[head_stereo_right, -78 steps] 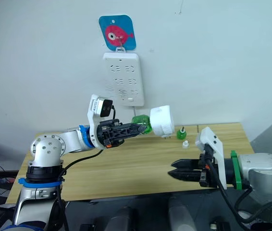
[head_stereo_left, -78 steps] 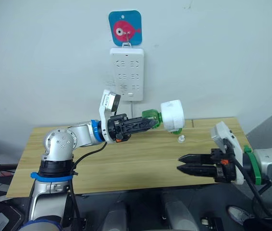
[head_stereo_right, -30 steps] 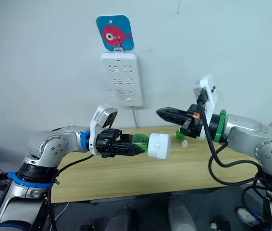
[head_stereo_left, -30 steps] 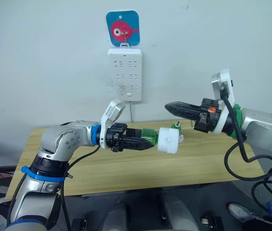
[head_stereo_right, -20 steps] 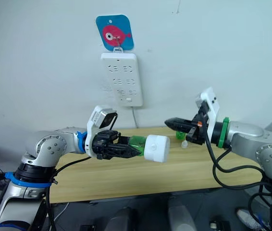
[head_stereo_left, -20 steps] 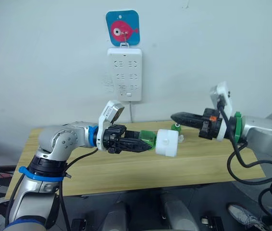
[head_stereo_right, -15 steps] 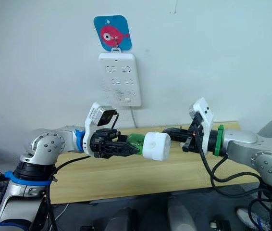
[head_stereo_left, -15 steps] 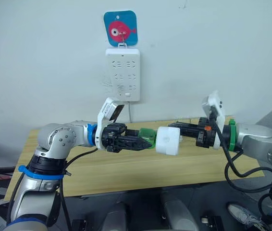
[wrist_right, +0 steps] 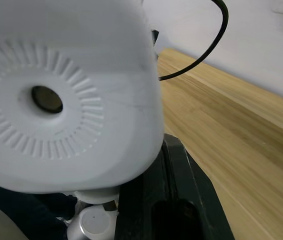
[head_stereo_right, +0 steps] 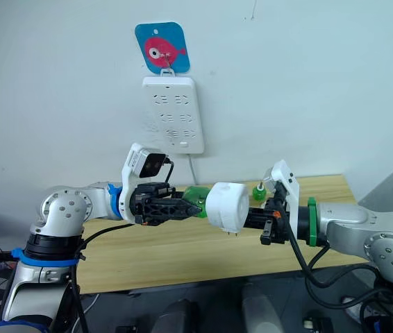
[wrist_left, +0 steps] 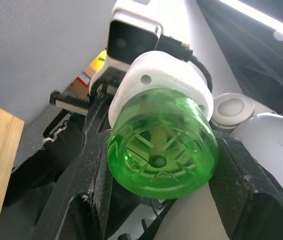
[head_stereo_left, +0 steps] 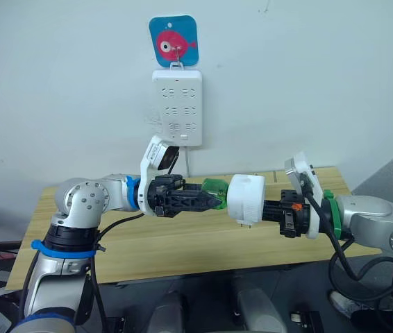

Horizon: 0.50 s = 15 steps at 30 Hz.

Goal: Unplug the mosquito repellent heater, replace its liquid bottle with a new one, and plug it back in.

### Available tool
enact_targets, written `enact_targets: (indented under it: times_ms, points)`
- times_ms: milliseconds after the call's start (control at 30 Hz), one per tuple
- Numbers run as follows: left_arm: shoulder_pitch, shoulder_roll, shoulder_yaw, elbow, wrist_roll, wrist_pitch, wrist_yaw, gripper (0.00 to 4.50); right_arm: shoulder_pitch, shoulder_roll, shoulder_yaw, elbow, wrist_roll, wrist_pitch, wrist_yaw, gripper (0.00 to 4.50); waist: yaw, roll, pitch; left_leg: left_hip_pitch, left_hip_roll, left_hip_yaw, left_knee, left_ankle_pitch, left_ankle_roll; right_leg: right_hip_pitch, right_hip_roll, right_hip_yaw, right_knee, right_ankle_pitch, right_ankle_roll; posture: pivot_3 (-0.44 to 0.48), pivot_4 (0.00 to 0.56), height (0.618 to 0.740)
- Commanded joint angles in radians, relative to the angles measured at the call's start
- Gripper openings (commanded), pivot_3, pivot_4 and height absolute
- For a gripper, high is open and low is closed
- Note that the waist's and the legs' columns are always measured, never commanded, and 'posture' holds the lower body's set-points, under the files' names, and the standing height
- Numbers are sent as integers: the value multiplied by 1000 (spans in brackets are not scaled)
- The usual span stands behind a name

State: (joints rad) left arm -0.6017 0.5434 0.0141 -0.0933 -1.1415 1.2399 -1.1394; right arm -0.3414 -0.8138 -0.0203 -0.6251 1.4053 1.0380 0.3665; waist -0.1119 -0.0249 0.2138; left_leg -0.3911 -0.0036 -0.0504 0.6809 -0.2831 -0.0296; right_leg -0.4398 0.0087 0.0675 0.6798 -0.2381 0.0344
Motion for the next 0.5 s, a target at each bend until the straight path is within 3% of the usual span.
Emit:
enact_targets:
  times_ms: [33, 500]
  points:
    - [-14, -10, 34, -3, 3, -22, 44, 2333, 2, 0, -28, -64, 110, -22, -19, 0, 0, 0, 0, 0, 0, 0, 0, 0, 0, 0, 0, 0, 0, 0, 0, -165, 170, 740]
    - [2, -33, 37, -8, 45, -82, 73, 2332, 3, -41, -18, -51, 430, -93, -198, 0, 0, 0, 0, 0, 0, 1, 0, 0, 0, 0, 0, 1, 0, 0, 1, -164, 166, 740]
